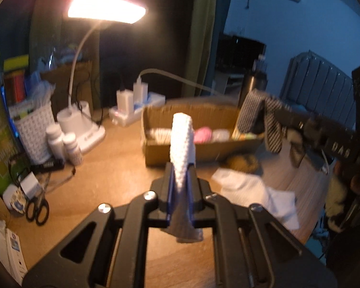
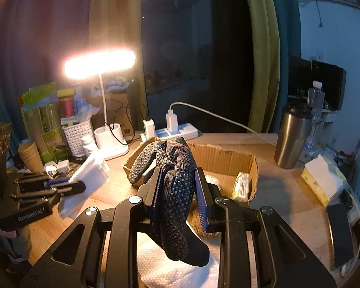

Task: Organize soft objects
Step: 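Lift the glove with the right gripper while the left gripper lifts the paper towel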

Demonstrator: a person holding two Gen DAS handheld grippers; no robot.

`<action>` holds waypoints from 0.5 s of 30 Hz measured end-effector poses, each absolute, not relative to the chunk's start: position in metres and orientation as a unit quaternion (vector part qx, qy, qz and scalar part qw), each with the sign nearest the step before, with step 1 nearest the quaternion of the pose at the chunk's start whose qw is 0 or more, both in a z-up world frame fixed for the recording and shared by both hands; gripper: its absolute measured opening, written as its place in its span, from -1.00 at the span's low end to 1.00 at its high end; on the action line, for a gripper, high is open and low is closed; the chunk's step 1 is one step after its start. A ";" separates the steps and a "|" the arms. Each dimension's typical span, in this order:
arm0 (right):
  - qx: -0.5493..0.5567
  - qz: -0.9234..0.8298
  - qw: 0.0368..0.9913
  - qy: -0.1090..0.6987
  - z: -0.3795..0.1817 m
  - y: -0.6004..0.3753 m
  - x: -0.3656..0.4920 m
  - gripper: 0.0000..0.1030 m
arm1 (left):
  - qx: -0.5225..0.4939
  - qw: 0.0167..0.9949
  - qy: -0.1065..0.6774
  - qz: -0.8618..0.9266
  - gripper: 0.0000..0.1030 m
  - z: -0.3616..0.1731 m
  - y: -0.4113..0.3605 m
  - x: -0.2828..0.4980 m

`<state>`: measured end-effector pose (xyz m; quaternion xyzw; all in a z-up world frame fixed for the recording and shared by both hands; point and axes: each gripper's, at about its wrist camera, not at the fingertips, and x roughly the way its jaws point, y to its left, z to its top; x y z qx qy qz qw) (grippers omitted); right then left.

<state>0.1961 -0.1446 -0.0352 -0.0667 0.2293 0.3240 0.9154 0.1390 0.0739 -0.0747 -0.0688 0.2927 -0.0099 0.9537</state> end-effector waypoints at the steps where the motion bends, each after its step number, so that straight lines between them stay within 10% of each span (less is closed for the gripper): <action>1: -0.068 0.324 0.916 0.227 -0.033 -0.144 0.196 -0.46 | -0.066 0.957 0.283 -0.011 -0.81 -0.068 0.073 0.140; 15: -0.073 0.327 0.922 0.191 -0.003 -0.134 0.195 -0.46 | -0.052 0.977 0.205 -0.024 -0.81 -0.018 0.071 0.146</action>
